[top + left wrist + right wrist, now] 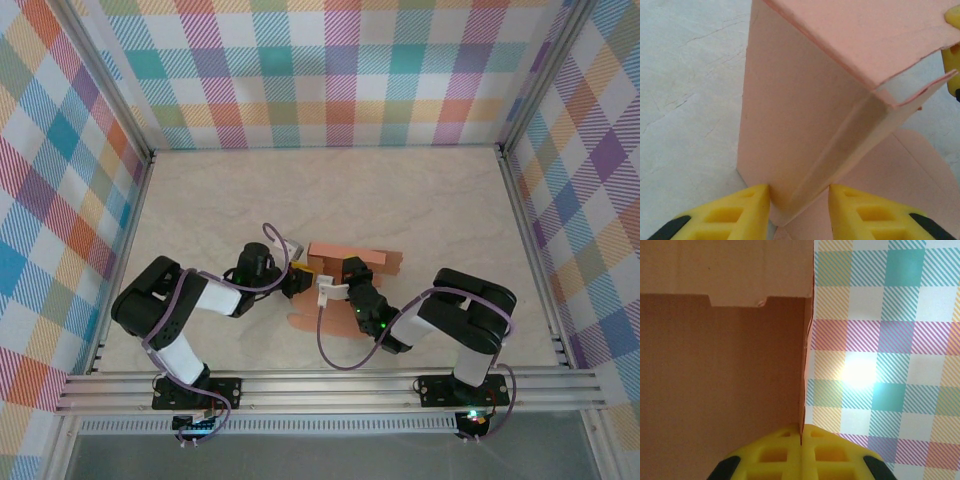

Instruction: Fold the paper box

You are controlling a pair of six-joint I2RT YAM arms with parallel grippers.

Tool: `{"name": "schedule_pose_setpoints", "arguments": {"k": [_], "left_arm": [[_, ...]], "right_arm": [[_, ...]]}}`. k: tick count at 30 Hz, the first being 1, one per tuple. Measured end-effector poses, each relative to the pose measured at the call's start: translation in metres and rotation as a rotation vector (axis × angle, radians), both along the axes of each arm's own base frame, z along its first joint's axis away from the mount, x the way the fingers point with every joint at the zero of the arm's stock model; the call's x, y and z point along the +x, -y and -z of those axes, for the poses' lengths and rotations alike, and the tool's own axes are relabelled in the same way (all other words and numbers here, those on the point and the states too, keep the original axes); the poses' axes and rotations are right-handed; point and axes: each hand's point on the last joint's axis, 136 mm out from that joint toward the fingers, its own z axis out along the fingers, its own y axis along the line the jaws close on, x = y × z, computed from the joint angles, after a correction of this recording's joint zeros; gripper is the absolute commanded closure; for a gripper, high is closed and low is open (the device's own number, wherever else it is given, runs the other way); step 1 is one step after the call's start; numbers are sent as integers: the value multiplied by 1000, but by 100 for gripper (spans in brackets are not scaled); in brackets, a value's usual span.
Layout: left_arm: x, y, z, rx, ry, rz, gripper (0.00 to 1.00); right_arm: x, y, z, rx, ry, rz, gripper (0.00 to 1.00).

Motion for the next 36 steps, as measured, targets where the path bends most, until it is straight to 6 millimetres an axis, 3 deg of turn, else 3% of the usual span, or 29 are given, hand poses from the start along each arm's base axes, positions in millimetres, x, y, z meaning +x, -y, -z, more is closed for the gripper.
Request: {"name": "schedule_pose_setpoints", "arguments": {"k": [13, 20, 29, 36], "left_arm": [[14, 14, 2, 5, 38, -60, 68], [16, 18, 1, 8, 59, -95, 61], [21, 18, 3, 10, 78, -118, 66], [24, 23, 3, 15, 99, -125, 63]], "right_arm": [[3, 7, 0, 3, 12, 47, 100], [3, 8, 1, 5, 14, 59, 100], [4, 9, 1, 5, 11, 67, 100], [3, 11, 3, 20, -3, 77, 100]]}}
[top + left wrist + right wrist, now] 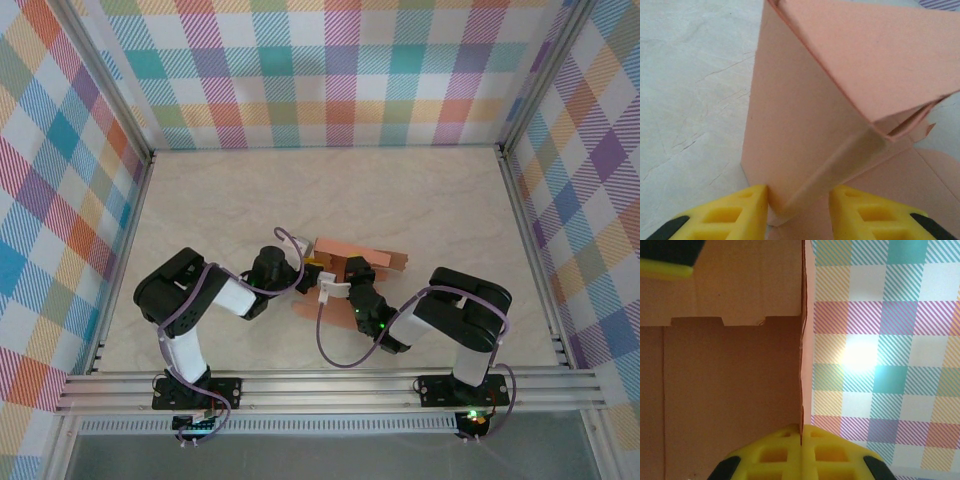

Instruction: Fold the paper box

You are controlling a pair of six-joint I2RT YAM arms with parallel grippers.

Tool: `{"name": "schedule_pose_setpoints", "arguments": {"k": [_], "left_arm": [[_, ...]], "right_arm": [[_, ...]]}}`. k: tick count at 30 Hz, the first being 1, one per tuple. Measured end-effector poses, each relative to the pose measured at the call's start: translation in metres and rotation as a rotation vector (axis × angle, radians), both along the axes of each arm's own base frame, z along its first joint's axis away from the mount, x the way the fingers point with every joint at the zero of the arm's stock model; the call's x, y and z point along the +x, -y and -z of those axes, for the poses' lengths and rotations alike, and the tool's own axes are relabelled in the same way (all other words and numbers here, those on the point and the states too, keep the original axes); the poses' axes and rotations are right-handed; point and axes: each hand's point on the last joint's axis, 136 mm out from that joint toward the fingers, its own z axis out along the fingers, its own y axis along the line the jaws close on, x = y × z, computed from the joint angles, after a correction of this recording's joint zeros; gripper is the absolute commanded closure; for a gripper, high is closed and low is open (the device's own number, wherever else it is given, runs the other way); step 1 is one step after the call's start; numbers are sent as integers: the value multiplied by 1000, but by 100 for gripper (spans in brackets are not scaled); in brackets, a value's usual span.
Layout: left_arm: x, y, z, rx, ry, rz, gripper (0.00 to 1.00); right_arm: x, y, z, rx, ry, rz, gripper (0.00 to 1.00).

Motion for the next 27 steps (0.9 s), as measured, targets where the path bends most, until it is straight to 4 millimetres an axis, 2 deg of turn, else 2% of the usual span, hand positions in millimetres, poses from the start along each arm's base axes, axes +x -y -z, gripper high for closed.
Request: {"name": "schedule_pose_setpoints", "arguments": {"k": [4, 11, 14, 16, 19, 21, 22, 27], "left_arm": [[1, 1, 0, 11, 14, -11, 63], [4, -1, 0, 31, 42, -39, 79], [6, -2, 1, 37, 47, -47, 82], [6, -2, 1, 39, 48, -52, 87], [8, -3, 0, 41, 53, -59, 83], [8, -2, 0, 39, 50, -59, 73], [8, -1, -1, 37, 48, -58, 72], [11, 3, -5, 21, 54, -62, 73]], "right_arm": [[0, 1, -1, 19, -17, 5, 100], [0, 2, 0, 45, -39, 20, 100], [-1, 2, 1, 56, -49, 21, 100], [-2, 2, 1, 60, -53, 21, 100], [-2, 2, 1, 66, -58, 26, 100], [-2, 2, 1, 73, -61, 28, 100], [-2, 2, 1, 74, -63, 27, 100], [-3, 1, 2, 87, -71, 30, 100]]}}
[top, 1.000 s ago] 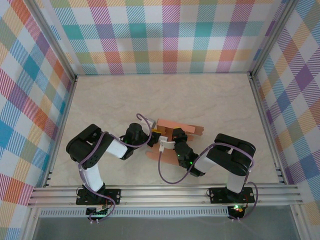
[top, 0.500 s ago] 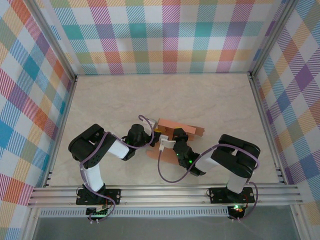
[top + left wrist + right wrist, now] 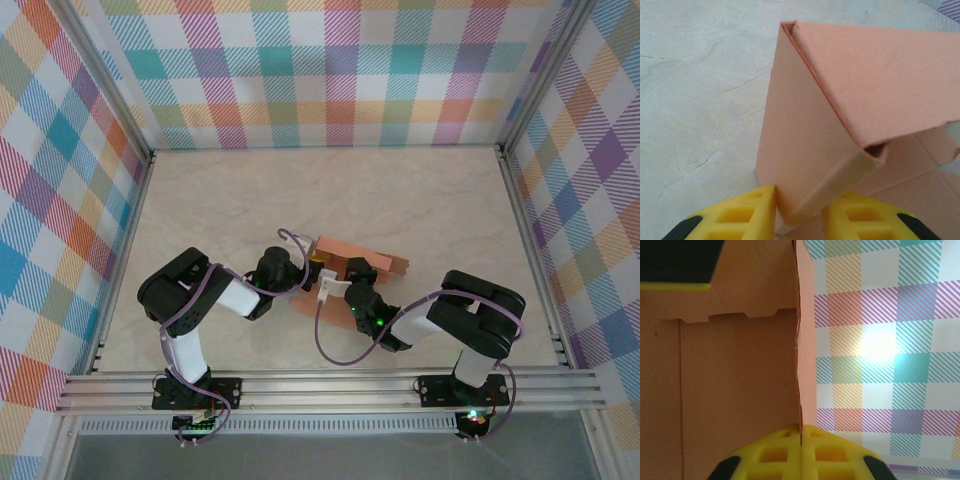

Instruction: Fold the paper box

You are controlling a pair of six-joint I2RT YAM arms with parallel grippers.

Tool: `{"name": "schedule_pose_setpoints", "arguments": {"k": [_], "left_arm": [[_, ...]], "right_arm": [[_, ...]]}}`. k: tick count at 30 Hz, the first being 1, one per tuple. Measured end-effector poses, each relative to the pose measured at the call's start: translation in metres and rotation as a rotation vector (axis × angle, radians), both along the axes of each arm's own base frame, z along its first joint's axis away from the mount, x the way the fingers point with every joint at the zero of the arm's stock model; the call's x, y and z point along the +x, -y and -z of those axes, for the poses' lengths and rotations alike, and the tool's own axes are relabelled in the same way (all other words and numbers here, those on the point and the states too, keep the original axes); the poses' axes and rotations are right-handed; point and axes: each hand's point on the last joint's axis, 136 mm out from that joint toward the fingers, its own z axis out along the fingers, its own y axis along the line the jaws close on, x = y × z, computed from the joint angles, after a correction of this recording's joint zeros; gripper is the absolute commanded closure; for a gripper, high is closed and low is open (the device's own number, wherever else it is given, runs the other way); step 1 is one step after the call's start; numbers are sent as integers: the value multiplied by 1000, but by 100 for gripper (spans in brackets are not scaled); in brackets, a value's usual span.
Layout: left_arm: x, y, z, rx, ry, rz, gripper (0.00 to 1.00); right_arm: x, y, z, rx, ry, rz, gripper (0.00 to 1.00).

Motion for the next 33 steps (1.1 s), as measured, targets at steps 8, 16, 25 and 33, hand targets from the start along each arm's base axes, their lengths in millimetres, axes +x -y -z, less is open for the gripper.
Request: {"name": "schedule_pose_setpoints", "arguments": {"k": [8, 16, 25, 33], "left_arm": [[7, 2, 0, -11, -5, -22, 82], [13, 5, -2, -22, -10, -40, 100], [14, 5, -2, -21, -9, -45, 100], [18, 8, -1, -29, -14, -54, 85]], "right_arm": [[-1, 1, 1, 12, -7, 11, 100], [-3, -1, 1, 24, -13, 16, 100], [-3, -5, -1, 36, -13, 11, 100], [-4, -4, 2, 39, -24, 16, 100]]}}
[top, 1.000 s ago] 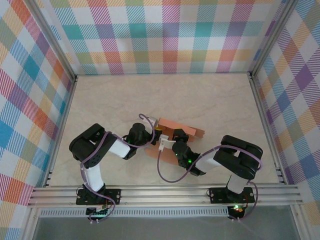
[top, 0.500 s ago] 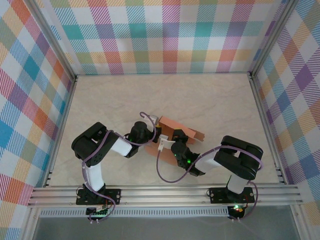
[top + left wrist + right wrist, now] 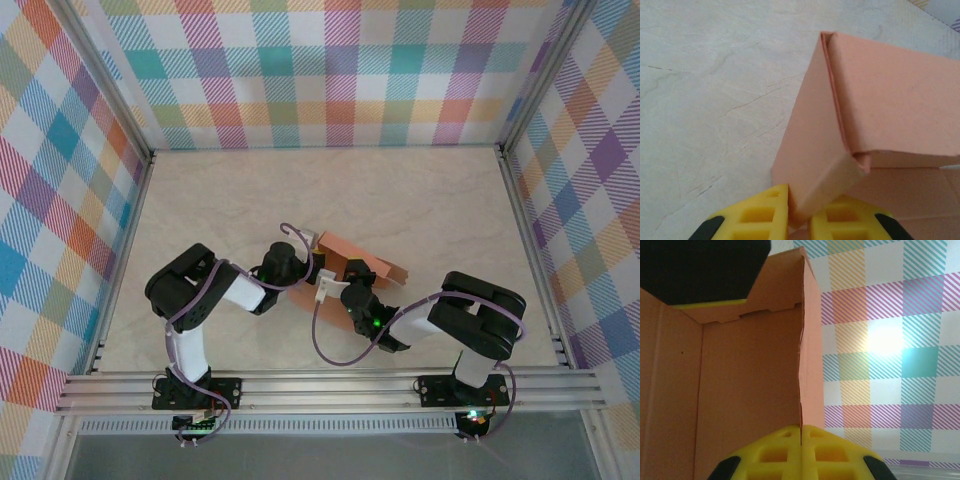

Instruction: Fold the paper box

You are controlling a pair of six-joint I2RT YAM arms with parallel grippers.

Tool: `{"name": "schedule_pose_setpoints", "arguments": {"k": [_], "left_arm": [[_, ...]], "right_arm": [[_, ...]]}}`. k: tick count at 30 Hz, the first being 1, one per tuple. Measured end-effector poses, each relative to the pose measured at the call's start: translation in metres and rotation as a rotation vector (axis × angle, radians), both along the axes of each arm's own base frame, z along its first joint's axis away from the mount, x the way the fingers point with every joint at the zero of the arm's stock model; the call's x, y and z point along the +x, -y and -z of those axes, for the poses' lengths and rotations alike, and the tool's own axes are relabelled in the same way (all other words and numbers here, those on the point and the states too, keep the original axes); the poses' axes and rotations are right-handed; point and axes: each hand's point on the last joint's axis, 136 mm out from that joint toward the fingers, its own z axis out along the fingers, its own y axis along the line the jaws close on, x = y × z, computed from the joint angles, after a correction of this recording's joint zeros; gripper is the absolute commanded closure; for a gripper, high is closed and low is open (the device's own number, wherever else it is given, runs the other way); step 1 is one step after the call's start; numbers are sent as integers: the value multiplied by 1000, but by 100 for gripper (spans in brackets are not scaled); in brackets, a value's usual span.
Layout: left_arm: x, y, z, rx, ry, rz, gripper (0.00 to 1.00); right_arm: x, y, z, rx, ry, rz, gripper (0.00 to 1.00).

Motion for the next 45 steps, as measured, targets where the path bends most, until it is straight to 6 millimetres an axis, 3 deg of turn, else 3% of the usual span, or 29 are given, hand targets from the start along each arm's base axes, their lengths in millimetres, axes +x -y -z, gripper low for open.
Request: {"name": "schedule_pose_setpoints", "arguments": {"k": [4, 7, 12, 16, 21, 23, 30, 39, 45], "left_arm": [[1, 1, 0, -7, -6, -5, 87], [4, 3, 0, -8, -3, -2, 100], [4, 5, 0, -9, -7, 6, 100], [3, 6, 0, -8, -6, 9, 100], [0, 9, 0, -8, -8, 29, 100], [-2, 12, 0, -9, -7, 43, 100], [-4, 17, -3, -26, -10, 61, 100], [11, 11, -12, -107, -57, 23, 100], [16, 13, -28, -157, -69, 9, 100]], "right_arm": [[0, 0, 1, -4, -3, 0, 100], [0, 0, 1, 1, -3, 0, 100], [0, 0, -2, 20, -1, 2, 100], [-1, -1, -3, 36, -5, -2, 74], [-7, -4, -2, 60, -42, -24, 56], [-9, -3, -6, 84, -62, -31, 40], [-20, 5, -21, 181, -158, -26, 11], [-32, 6, -82, 437, -258, -36, 2], [-22, 14, -124, 685, -325, 21, 0]]}}
